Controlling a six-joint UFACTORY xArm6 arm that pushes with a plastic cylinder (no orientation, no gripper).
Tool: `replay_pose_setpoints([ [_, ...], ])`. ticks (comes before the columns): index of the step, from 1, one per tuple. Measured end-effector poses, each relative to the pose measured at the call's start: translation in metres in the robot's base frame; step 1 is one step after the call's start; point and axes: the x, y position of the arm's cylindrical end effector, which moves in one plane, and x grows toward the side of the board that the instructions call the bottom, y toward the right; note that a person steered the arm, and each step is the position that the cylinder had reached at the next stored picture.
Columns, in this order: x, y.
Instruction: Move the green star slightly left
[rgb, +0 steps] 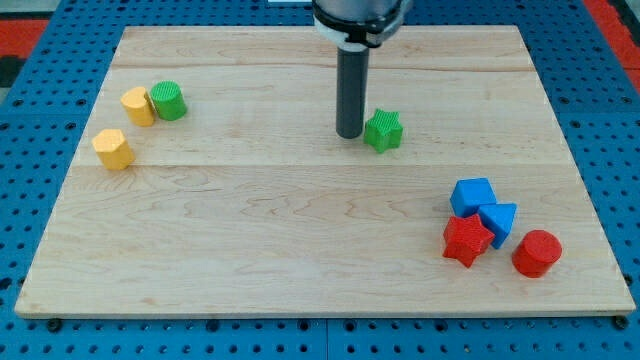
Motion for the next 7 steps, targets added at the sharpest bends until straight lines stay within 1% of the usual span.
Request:
replay_pose_setpoints([
  [1, 0.011, 0.038],
  [2, 0.009, 0.094],
  [3, 0.009, 0.101],
  [4, 0.014, 0.035],
  [5, 0.012, -0.044],
  [6, 0.011, 0.03],
  [7, 0.049, 0.11],
])
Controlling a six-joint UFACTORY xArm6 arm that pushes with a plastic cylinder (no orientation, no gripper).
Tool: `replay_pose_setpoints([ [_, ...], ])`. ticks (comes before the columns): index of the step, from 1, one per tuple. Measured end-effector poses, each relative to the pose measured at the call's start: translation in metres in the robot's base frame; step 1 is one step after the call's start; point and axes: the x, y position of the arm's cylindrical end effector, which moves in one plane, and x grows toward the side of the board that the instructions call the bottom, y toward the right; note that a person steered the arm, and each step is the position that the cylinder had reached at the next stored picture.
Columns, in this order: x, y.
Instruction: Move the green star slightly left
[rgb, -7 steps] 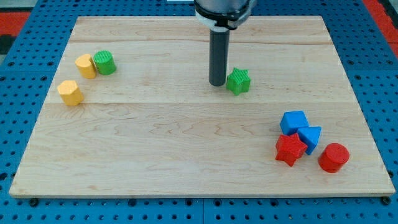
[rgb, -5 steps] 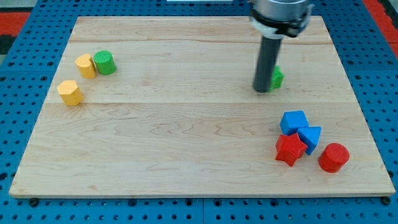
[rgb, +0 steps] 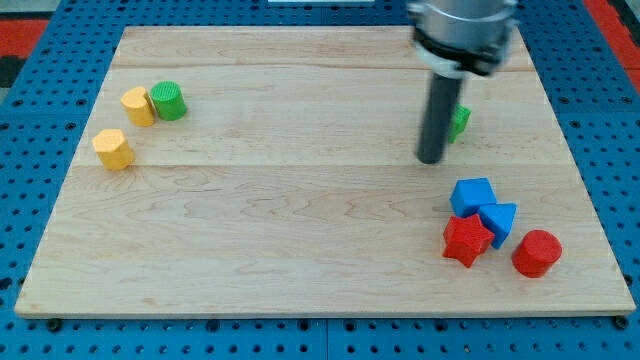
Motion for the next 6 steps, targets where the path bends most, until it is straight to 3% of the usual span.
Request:
replay_pose_setpoints([
  [2, 0.051, 0.157],
  [3, 0.09, 0.178],
  [6, 0.09, 0.197],
])
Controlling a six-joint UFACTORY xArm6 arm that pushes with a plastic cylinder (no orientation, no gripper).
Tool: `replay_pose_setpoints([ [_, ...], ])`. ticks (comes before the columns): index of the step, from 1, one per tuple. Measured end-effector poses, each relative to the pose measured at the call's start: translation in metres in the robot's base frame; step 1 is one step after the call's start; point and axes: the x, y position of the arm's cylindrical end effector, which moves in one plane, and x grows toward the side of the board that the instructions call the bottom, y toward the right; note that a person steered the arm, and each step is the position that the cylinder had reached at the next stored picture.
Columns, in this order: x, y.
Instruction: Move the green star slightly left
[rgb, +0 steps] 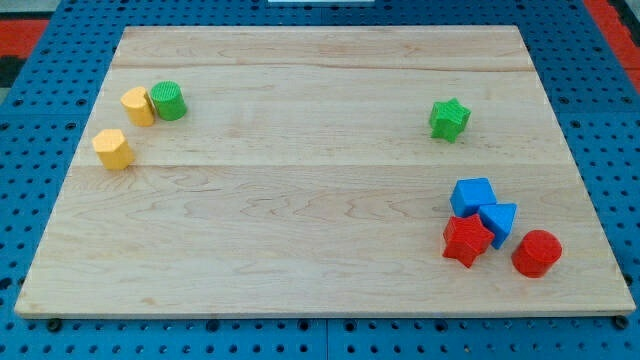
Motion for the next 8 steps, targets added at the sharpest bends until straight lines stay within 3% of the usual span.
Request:
replay_pose_setpoints([
  [1, -0.01, -0.001],
  [2, -0.057, -0.003],
  [3, -0.114, -0.044],
  [4, -0.131, -0.115],
  [7, -0.132, -0.239],
  [8, -0.133, -0.216],
])
